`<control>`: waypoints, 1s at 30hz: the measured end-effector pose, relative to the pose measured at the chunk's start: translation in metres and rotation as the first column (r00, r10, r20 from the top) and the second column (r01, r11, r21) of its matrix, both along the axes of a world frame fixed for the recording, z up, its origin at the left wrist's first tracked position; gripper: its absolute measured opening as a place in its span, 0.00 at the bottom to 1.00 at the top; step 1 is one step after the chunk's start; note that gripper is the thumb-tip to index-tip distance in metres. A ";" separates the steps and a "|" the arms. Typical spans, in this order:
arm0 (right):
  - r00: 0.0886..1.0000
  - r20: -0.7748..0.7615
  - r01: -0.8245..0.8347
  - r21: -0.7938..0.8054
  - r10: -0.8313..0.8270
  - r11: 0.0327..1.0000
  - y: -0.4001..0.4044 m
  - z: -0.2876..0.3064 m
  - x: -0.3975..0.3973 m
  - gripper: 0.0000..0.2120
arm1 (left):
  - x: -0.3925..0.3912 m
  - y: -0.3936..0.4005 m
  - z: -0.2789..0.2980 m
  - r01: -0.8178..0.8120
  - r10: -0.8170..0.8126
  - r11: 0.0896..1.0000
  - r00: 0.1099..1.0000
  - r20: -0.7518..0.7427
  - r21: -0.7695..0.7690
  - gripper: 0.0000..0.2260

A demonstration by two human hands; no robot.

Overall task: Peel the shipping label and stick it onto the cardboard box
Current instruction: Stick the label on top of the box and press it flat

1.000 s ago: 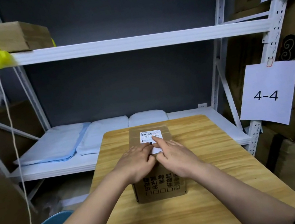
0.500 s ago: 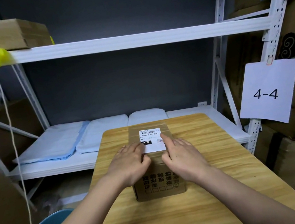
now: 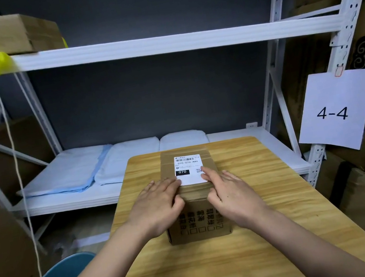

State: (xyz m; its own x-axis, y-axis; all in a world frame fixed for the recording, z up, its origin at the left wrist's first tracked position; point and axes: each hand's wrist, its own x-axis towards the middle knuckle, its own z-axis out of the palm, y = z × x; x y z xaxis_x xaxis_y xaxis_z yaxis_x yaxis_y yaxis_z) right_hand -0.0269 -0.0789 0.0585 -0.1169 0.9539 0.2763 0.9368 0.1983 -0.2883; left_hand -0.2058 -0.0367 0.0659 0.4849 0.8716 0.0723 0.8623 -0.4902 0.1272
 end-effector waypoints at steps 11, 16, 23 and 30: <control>0.996 0.030 -0.081 0.022 0.081 0.996 -0.002 -0.010 -0.010 0.28 | 0.010 -0.007 -0.007 0.080 -0.082 0.994 0.996 0.030 0.077 0.36; 0.999 0.045 -0.001 0.063 -0.002 0.998 -0.010 -0.005 0.001 0.26 | -0.004 -0.004 -0.006 0.010 -0.011 0.997 1.000 0.007 0.074 0.41; 0.998 0.030 -0.065 0.063 0.063 0.996 -0.008 -0.001 -0.017 0.27 | 0.016 -0.011 -0.002 0.028 -0.029 0.998 0.999 0.029 0.056 0.25; 0.999 0.051 -0.008 0.068 0.005 0.998 -0.009 -0.003 -0.003 0.24 | 0.006 -0.008 -0.002 -0.012 0.013 0.999 1.000 -0.010 0.047 0.27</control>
